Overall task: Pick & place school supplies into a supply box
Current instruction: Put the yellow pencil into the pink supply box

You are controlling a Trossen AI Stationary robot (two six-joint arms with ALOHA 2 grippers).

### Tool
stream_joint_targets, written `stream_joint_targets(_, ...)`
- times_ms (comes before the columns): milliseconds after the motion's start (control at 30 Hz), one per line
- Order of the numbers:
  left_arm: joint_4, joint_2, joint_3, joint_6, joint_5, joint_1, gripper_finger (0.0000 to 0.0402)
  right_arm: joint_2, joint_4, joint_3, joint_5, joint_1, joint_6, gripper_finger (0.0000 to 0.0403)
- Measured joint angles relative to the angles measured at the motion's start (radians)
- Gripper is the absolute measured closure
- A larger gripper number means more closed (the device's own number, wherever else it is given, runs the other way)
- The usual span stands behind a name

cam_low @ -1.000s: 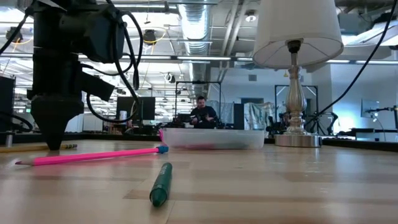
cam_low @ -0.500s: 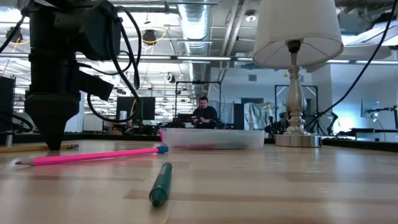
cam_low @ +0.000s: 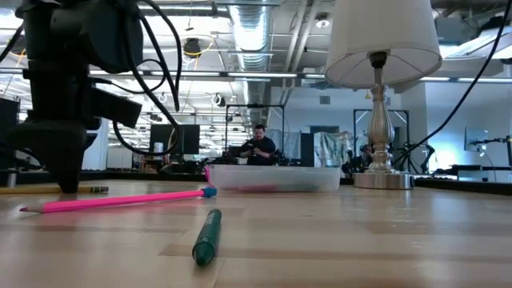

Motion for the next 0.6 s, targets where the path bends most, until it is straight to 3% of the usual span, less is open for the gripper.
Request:
stream_joint_targets(400, 0.022, 0.003, -0.003, 0.234, -0.033, -0.033, 0.0377, 0.0, 0.0, 0.0, -0.006, -0.03, 0.015, 0.0292)
stream_joint_targets(600, 0.027, 0.009, 0.039, 0.321, -0.026, -0.033, 0.0395, 0.001, 0.0, 0.0, -0.086, -0.088, 0.034, 0.0292)
